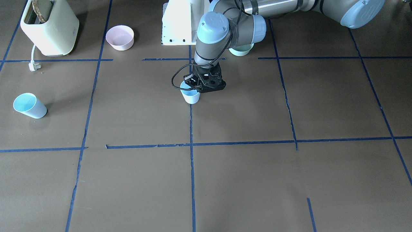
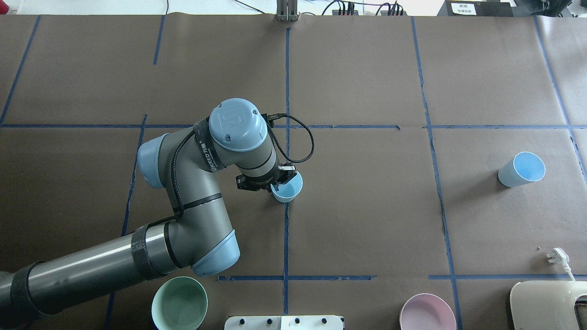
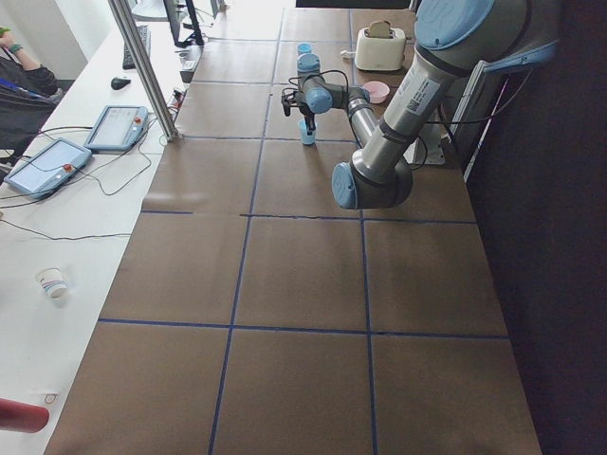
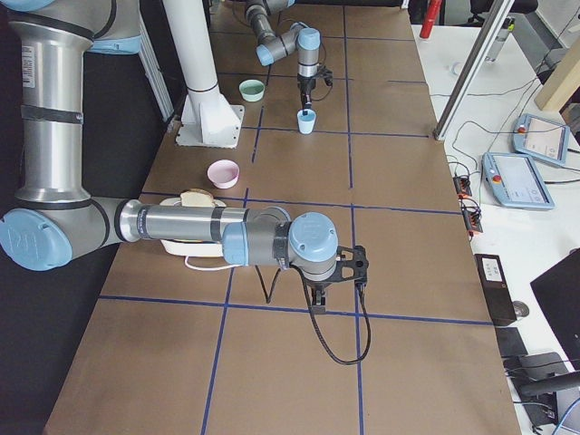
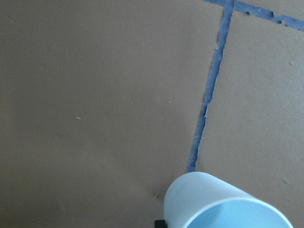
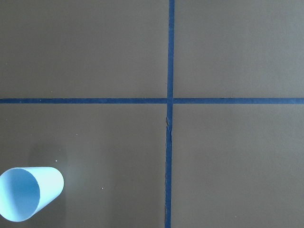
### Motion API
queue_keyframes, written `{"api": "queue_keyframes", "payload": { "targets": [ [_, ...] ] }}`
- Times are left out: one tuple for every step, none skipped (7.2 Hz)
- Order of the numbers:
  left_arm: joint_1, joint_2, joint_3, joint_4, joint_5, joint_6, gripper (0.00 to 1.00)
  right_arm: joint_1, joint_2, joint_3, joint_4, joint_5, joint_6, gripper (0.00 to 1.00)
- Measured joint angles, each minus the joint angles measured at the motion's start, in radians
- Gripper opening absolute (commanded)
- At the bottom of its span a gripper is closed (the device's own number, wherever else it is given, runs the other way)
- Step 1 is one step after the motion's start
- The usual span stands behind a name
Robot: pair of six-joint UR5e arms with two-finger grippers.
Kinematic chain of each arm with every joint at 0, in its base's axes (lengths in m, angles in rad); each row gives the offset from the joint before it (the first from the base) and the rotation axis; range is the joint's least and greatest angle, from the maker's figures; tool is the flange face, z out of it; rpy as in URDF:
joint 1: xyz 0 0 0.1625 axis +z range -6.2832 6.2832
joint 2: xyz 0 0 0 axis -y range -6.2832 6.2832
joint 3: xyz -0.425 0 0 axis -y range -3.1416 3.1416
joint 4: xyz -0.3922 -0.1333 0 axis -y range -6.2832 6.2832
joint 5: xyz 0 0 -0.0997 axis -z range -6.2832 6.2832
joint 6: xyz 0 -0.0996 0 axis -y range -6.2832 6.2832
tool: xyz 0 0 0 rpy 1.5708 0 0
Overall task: Stack blue cups with both arms
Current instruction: 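Lower the cup upright onto the table and open the left gripper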
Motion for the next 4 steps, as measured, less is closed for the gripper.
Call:
{"api": "queue_keyframes", "payload": {
  "targets": [
    [0.0, 0.007, -0.001, -0.025, 0.001, 0.001, 1.0, 0.0, 0.001, -0.001, 0.0, 0.0, 0.0, 1.0],
    [-0.001, 0.012, -0.007, -0.042, 0.005, 0.002, 1.0, 0.0, 0.002, -0.001, 0.0, 0.0, 0.001, 1.0],
    [-0.003, 0.017, -0.023, -0.05, 0.024, 0.005, 1.0, 0.0, 0.003, -0.001, 0.001, -0.001, 0.001, 1.0],
    [-0.004, 0.032, -0.058, -0.05, 0.051, 0.008, 1.0, 0.0, 0.005, -0.001, 0.001, -0.001, 0.001, 1.0]
  ]
}}
